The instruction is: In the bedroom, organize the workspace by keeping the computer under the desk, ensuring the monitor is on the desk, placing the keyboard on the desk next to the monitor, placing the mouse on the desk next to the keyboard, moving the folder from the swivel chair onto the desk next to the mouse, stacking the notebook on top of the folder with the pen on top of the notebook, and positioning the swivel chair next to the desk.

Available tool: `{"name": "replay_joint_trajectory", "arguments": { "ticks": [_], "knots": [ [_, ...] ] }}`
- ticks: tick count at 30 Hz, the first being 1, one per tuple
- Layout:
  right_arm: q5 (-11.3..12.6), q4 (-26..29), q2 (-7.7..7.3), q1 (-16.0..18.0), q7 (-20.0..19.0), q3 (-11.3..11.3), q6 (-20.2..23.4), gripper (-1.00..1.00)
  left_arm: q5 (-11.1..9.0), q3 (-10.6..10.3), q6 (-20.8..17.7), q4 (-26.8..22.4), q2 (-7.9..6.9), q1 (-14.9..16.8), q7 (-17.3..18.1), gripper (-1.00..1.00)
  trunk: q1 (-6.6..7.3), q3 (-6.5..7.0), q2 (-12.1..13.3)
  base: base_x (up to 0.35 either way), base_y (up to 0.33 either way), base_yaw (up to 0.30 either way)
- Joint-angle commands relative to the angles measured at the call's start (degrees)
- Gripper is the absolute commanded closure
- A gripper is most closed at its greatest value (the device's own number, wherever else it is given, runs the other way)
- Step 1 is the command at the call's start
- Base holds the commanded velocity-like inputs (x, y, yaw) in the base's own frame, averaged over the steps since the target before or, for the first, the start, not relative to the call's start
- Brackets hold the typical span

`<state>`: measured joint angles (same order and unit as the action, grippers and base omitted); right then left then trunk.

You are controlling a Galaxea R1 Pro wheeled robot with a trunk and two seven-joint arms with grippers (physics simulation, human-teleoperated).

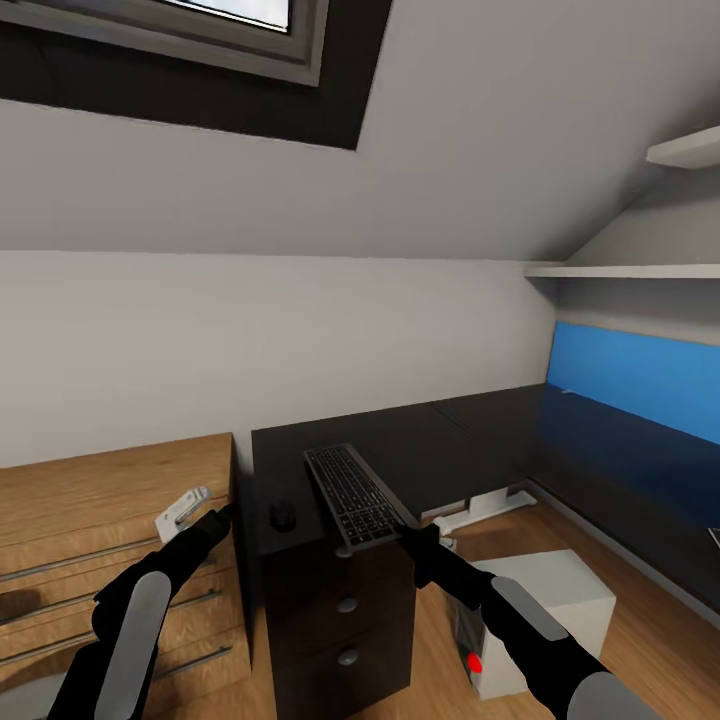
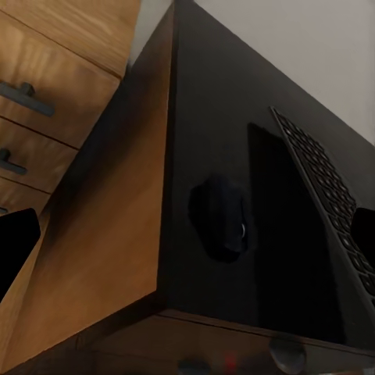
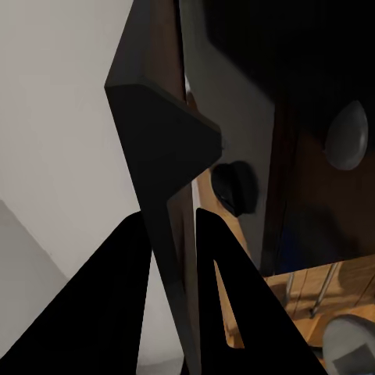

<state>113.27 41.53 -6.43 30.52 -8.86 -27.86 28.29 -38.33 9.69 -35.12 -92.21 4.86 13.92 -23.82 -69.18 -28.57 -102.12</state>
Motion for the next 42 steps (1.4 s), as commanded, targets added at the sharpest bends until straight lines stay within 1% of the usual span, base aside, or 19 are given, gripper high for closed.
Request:
{"name": "replay_joint_trajectory", "arguments": {
  "ticks": [1, 4, 5, 25, 34, 42],
  "knots": [
    [0.28, -0.04, -0.07, 0.07, -0.44, -0.28, -0.01, 1.0, -0.61, 0.07, -0.2, -0.08, 0.05, 0.05, -0.48, -1.0, 0.0, -0.07, -0.04, 0.009, 0.001, 0.0],
    [0.28, -0.04, -0.07, 0.07, -0.45, -0.27, 0.01, 1.0, -0.6, 0.07, -0.21, -0.08, 0.04, 0.05, -0.48, -1.0, 0.0, -0.07, -0.04, 0.004, 0.0, 0.0],
    [0.28, -0.04, -0.07, 0.07, -0.45, -0.27, 0.01, -1.0, -0.59, 0.07, -0.21, -0.08, 0.04, 0.05, -0.47, -1.0, 0.0, -0.07, -0.04, 0.002, 0.0, 0.0],
    [0.28, 0.05, -0.12, 0.07, -0.6, -0.27, 0.06, -1.0, -0.52, 0.07, -0.05, -0.07, 0.06, 0.05, -0.53, -1.0, 0.0, -0.07, -0.04, -0.003, 0.0, 0.0],
    [0.28, 0.05, -0.16, 0.07, -0.63, -0.19, 0.05, -1.0, -0.52, -0.25, -0.04, -0.07, 0.06, 0.05, -0.53, -1.0, 0.0, -0.07, -0.04, -0.245, -0.031, 0.0],
    [0.28, -0.09, -0.23, 0.07, -0.63, 0.03, -0.14, -1.0, -0.58, -0.28, -0.04, -0.07, 0.06, 0.05, -0.53, -1.0, 0.0, -0.07, -0.04, -0.058, -0.008, 0.0]
  ]
}}
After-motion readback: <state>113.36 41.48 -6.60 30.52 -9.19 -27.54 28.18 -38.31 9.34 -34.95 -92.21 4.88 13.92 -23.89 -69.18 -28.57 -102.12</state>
